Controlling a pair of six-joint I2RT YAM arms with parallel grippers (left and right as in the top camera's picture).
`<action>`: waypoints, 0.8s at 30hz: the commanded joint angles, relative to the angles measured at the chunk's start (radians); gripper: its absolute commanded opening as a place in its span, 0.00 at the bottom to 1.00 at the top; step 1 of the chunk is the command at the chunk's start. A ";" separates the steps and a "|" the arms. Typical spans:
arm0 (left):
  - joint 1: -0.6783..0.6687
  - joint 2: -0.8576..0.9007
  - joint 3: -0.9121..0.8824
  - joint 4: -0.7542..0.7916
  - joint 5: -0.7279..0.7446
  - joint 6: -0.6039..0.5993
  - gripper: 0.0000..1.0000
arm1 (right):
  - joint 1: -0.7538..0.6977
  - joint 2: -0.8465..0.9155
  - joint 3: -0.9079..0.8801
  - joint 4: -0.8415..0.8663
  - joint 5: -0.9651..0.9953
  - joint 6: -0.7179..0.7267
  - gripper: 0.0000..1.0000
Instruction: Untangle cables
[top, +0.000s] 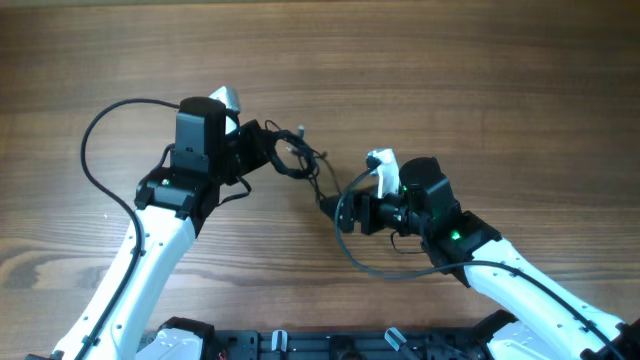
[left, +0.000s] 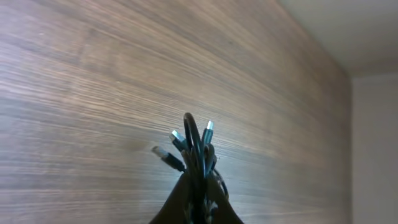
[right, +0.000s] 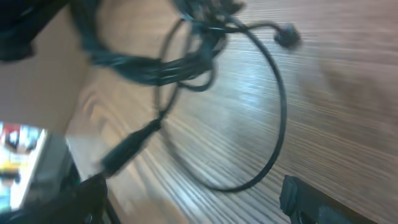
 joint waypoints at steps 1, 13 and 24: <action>0.001 -0.021 0.016 -0.011 -0.054 -0.014 0.04 | -0.002 0.004 -0.001 0.020 -0.073 -0.159 0.91; -0.014 -0.021 0.016 -0.034 -0.046 -0.114 0.04 | 0.039 0.026 -0.001 0.147 -0.061 -0.214 0.89; -0.074 -0.021 0.016 -0.042 -0.045 -0.200 0.04 | 0.084 0.167 -0.001 0.180 0.095 -0.159 0.47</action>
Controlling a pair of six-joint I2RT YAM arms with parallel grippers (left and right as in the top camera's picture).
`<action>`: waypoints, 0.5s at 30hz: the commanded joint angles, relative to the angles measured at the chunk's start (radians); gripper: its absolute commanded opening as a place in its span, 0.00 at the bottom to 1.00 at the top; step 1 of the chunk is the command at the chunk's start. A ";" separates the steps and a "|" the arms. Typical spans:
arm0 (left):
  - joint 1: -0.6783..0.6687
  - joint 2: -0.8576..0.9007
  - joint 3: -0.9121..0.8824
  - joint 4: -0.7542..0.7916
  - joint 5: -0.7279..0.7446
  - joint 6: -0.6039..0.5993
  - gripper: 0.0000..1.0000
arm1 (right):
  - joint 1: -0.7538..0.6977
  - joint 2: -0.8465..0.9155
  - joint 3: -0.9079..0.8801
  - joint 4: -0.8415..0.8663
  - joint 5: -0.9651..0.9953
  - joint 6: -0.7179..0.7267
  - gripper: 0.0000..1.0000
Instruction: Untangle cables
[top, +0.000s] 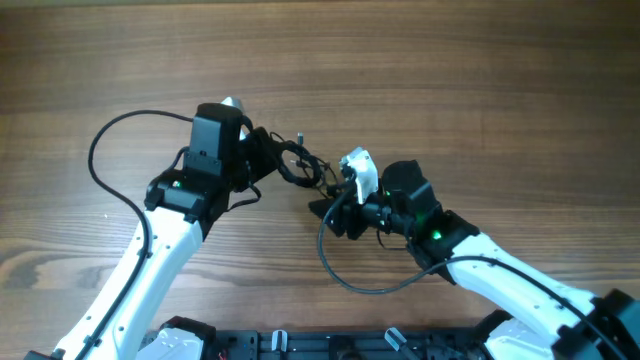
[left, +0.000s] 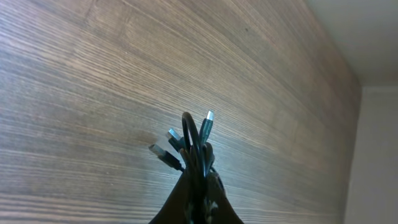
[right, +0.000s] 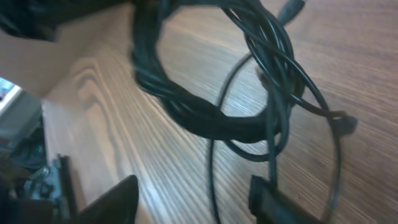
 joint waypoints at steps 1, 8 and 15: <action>-0.005 -0.021 0.016 0.006 0.003 -0.057 0.04 | 0.004 0.063 -0.001 0.011 0.039 0.064 0.41; -0.005 -0.021 0.016 0.001 -0.047 0.096 0.04 | -0.006 0.033 -0.001 0.047 -0.068 0.157 0.05; -0.005 -0.018 0.015 -0.020 -0.191 0.217 0.04 | -0.058 -0.108 -0.001 0.015 -0.328 0.147 0.04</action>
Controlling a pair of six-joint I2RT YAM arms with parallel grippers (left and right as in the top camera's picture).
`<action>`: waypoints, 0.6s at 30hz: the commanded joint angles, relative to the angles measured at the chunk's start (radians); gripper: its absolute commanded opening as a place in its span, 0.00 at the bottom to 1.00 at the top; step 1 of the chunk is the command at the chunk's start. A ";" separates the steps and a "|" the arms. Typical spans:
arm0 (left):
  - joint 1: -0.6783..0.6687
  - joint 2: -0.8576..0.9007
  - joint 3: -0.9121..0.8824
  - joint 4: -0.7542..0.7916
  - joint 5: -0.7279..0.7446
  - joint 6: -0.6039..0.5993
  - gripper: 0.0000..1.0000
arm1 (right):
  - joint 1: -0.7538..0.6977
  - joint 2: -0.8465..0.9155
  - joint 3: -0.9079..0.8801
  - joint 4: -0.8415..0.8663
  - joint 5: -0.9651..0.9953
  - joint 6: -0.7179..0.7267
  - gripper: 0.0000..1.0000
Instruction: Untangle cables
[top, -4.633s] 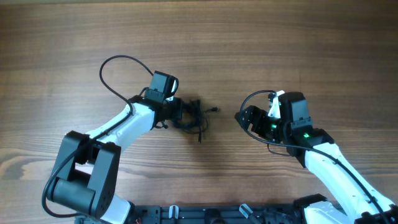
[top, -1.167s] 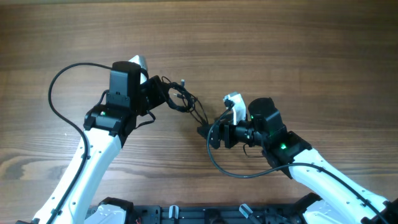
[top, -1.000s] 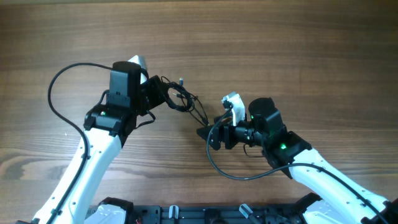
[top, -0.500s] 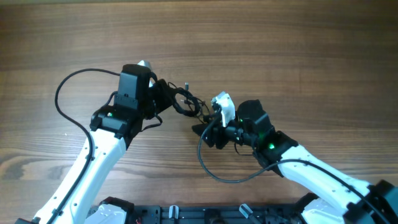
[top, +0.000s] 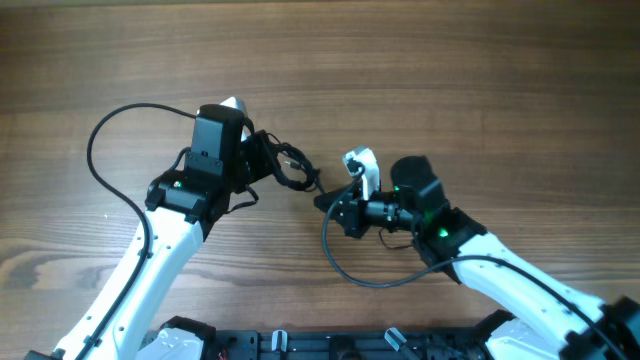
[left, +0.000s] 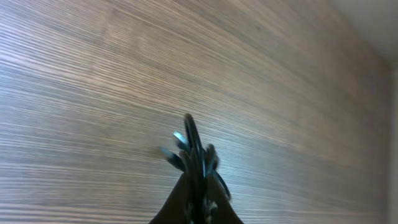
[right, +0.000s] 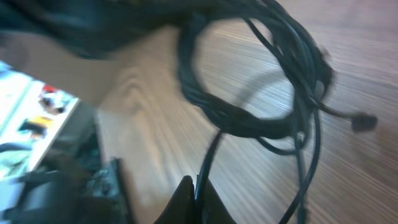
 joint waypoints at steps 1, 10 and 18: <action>-0.002 -0.014 0.015 0.010 -0.138 0.066 0.04 | -0.016 -0.063 -0.001 -0.048 -0.106 -0.026 0.05; -0.002 0.001 0.015 0.118 -0.177 0.029 0.04 | -0.021 -0.066 -0.001 -0.299 0.043 -0.045 0.05; -0.002 0.085 0.015 0.100 -0.292 -0.068 0.04 | -0.024 -0.066 -0.001 -0.337 0.050 -0.060 0.09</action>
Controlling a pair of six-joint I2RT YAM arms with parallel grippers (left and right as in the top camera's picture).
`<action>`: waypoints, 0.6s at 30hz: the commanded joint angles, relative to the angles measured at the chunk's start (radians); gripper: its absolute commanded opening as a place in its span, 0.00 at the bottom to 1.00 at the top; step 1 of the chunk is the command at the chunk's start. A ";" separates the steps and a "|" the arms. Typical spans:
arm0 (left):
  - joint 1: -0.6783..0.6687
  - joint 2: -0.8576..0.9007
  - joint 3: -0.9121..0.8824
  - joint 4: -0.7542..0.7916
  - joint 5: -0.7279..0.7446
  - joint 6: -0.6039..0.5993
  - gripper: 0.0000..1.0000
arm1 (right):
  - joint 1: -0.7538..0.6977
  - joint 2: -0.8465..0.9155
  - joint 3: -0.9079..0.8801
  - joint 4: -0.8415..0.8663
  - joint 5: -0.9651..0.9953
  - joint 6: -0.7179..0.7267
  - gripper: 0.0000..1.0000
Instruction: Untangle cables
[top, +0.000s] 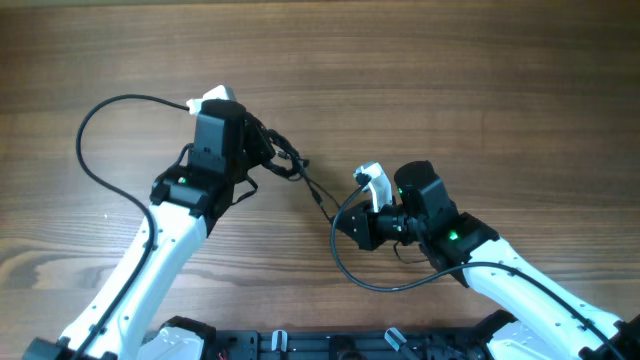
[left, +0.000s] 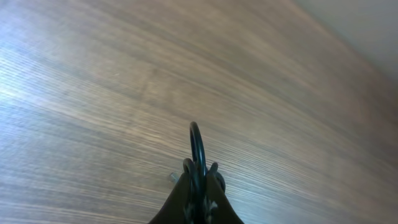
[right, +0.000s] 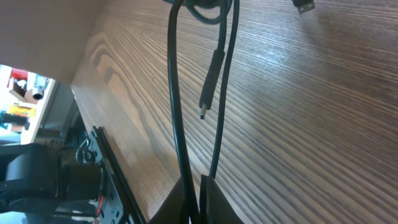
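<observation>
A bundle of black cables (top: 280, 158) hangs between the two arms over the wooden table. My left gripper (top: 262, 143) is shut on the bundle; in its wrist view a black loop (left: 197, 146) sticks up from the closed fingers. From the bundle one black cable strand (top: 325, 203) runs to my right gripper (top: 352, 226), which is shut on it. In the right wrist view this cable (right: 176, 106) rises from the closed fingers beside a second strand ending in a small plug (right: 210, 78).
A long black cable (top: 95, 160) arcs from the left arm's wrist out to the left. Another black loop (top: 375, 282) curves under the right arm. A loose plug (right: 305, 5) lies on the wood. Dark rig hardware (top: 300, 345) runs along the front edge.
The two grippers have moved apart: the left one up and left, the right one down and right. The strand between them is now stretched out, and the coil seen by the right wrist is farther away.
First my left gripper held the bundle while my right gripper stood open below it. Then the right gripper was close against the coil, still open. By 0.6 s ago it had shut on a strand. Now that strand is drawn out from the bundle.
</observation>
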 joint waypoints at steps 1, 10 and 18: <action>0.002 0.056 0.015 -0.003 -0.093 -0.098 0.04 | -0.003 -0.010 -0.002 -0.014 0.040 0.021 0.09; 0.004 0.068 0.015 0.021 0.009 -0.112 0.04 | -0.068 -0.011 -0.002 -0.151 0.290 0.262 0.90; 0.004 0.068 0.016 0.037 0.472 0.359 0.04 | -0.249 -0.079 -0.002 -0.112 0.020 -0.008 1.00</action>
